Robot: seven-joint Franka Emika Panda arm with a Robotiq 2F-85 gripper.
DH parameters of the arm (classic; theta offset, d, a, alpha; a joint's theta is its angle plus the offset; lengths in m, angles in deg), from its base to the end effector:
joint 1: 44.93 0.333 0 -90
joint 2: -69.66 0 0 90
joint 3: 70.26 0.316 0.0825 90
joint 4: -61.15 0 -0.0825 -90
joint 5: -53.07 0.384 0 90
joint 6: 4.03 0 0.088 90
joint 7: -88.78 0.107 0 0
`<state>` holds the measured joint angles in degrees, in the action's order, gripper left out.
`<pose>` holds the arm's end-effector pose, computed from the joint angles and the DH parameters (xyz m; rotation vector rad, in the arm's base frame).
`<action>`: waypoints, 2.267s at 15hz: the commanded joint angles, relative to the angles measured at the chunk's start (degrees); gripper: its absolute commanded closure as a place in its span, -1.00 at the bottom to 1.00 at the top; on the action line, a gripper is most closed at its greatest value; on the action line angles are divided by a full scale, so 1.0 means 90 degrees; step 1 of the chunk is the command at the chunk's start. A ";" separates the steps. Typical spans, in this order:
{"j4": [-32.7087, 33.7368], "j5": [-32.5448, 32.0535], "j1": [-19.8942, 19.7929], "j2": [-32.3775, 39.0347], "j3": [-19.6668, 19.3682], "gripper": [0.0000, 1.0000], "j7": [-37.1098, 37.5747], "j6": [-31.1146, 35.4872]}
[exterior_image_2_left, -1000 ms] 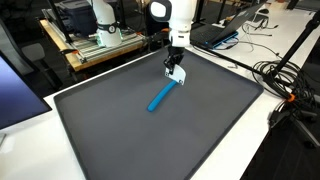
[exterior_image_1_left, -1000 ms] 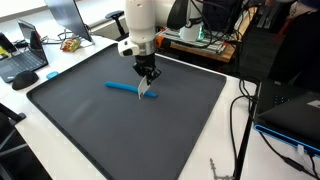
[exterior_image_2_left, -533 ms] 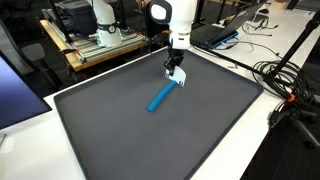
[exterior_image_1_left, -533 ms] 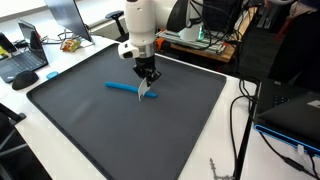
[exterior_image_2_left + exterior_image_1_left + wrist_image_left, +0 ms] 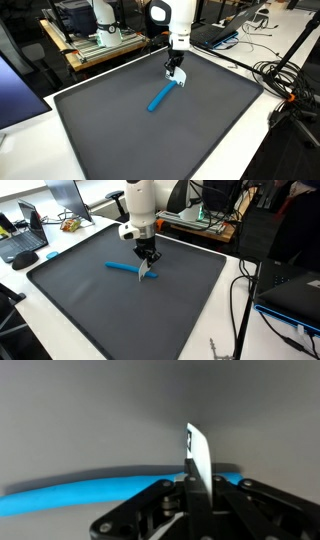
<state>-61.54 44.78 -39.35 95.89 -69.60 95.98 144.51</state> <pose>0.5660 0.0647 0.1861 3.0671 0.1624 0.0029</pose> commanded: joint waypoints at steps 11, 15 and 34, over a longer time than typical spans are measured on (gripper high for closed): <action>-0.0380 0.0552 -0.0171 -0.0439 0.0456 0.98 -0.0485 0.0178; -0.0667 0.0623 -0.0227 -0.1022 0.0311 0.98 -0.0540 0.0100; -0.0382 0.0237 -0.0469 -0.0775 -0.0185 0.98 -0.0796 0.0053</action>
<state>-66.87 48.50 -44.22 86.97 -70.23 87.38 145.73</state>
